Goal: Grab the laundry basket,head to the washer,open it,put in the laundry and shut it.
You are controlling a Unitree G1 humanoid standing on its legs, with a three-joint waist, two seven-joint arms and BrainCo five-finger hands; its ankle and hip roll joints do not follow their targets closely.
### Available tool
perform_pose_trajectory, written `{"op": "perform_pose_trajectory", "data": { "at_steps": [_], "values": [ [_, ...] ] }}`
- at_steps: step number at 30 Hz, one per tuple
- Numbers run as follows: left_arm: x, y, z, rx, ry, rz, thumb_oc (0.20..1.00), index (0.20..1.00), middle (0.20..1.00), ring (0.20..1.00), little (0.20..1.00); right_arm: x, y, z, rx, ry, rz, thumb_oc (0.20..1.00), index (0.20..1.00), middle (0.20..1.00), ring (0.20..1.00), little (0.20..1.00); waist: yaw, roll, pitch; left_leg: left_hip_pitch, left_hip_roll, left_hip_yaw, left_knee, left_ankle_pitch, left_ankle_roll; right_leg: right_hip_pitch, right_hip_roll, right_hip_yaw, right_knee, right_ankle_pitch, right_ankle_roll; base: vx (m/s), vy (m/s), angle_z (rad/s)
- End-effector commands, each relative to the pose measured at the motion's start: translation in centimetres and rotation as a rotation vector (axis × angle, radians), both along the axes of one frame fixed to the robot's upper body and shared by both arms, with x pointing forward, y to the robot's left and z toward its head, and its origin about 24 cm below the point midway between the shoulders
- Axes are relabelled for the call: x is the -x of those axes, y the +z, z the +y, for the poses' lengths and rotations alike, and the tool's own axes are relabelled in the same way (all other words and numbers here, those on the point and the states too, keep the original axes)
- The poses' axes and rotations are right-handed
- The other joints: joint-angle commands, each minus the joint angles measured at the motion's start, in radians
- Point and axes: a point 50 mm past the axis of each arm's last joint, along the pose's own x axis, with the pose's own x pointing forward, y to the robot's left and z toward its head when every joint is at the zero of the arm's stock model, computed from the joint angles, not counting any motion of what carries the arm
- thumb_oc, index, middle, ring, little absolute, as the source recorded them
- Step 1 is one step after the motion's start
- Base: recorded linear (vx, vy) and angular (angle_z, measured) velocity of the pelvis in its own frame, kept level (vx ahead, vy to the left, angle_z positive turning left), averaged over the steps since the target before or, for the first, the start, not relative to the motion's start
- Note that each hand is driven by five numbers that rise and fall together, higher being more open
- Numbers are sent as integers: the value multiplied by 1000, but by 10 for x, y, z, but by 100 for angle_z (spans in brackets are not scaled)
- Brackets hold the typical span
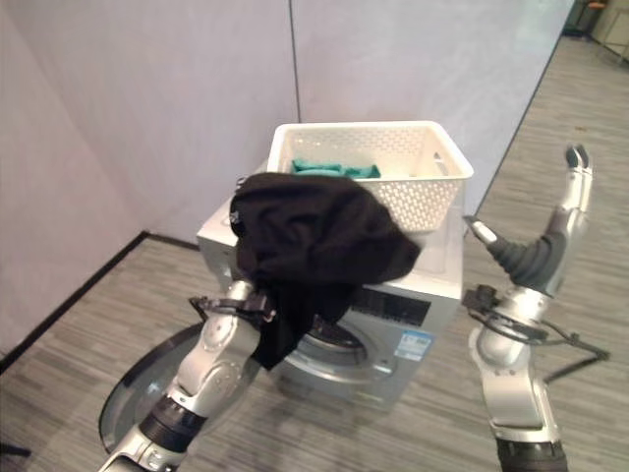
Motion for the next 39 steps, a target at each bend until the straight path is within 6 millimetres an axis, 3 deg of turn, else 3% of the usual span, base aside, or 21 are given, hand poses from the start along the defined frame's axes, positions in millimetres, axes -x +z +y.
{"op": "perform_pose_trajectory", "data": {
  "at_steps": [1, 5, 6, 7, 11, 13, 15, 17, 20, 29, 36, 39],
  "values": [
    [1, 40, -7, 64, -42, -214, 200, 200, 200, 200, 200, 4, 19, -24, 120, -157, -71, 1000, 1000, 1000, 1000, 1000, -5, 28, -19, -63, 49, 36, 61, -48, -16, 20, -10, -19, 12, -145, 20, 19, 11, -8],
    [4, 42, -8, 101, -73, -223, 200, 200, 200, 200, 200, 21, -18, -64, 166, -402, 134, 1000, 1000, 1000, 1000, 1000, 3, 17, -19, -73, 48, 30, 65, -48, -16, 24, -11, -29, 12, -148, 21, 0, 0, 0],
    [4, 43, -9, 115, -92, -224, 200, 200, 200, 200, 200, 33, -47, -85, 157, -512, 289, 1000, 1000, 1000, 1000, 1000, 11, 9, -15, -78, 48, 23, 66, -47, -16, 26, -10, -35, 11, -149, 23, 1, -17, 7],
    [4, 43, -9, 115, -93, -224, 200, 200, 200, 200, 200, 33, -48, -85, 156, -512, 288, 1000, 1000, 1000, 1000, 1000, 11, 9, -16, -79, 47, 23, 67, -47, -16, 25, -10, -35, 11, -149, 23, -5, -26, 14],
    [3, 44, -16, 139, -141, -220, 200, 200, 200, 200, 200, 56, -99, -107, 96, -633, 537, 1000, 1000, 1000, 1000, 1000, 28, -7, -10, -96, 47, 6, 71, -46, -16, 26, -10, -56, 9, -153, 24, -20, -30, 7],
    [1, 46, -21, 144, -166, -221, 200, 200, 200, 200, 200, 69, -133, -110, 14, -670, 671, 1000, 1000, 1000, 1000, 1000, 39, -12, -3, -104, 45, -2, 73, -44, -16, 24, -9, -62, 9, -153, 24, -29, -28, 6],
    [1, 46, -22, 142, -174, -219, 200, 200, 200, 200, 200, 72, -144, -110, -15, -676, 710, 1000, 1000, 1000, 1000, 1000, 42, -14, -1, -106, 45, -4, 74, -44, -16, 23, -9, -65, 9, -154, 23, -5, -15, 12],
    [3, 42, -26, 147, -213, -205, 200, 200, 200, 200, 200, 87, -175, -107, -108, -691, 844, 1000, 1000, 1000, 1000, 1000, 57, -19, 6, -114, 43, -14, 76, -42, -17, 26, -8, -75, 8, -157, 22, 4, -33, 19],
    [10, 30, -15, 133, -215, -184, 200, 200, 200, 200, 200, 105, -213, -94, -245, -667, 1006, 1000, 1000, 1000, 1000, 1000, 83, -24, 21, -124, 42, -25, 79, -40, -19, 23, -7, -84, 8, -158, 21, -5, -32, 10],
    [30, 1, 28, 61, -123, -131, 200, 200, 200, 200, 200, 129, -254, -68, -301, -530, 1292, 1000, 1000, 1000, 1000, 1000, 139, -25, 52, -150, 33, -47, 87, -38, -21, 20, -10, -113, 8, -159, 22, -1, -14, 12],
    [43, -24, 56, -7, -53, -48, 200, 200, 200, 200, 200, 113, -257, -60, -306, -437, 1315, 1000, 1000, 1000, 1000, 1000, 170, 2, 100, -193, 15, -61, 92, -40, -15, -18, -27, -125, 8, -148, 28, -45, 17, 9],
    [47, -34, 57, -26, -58, -3, 200, 200, 200, 200, 200, 103, -255, -56, -317, -410, 1286, 1000, 1000, 1000, 1000, 1000, 176, 16, 120, -229, 9, -65, 94, -39, -13, -48, -34, -131, 8, -144, 29, -55, 24, 4]
  ]
}}
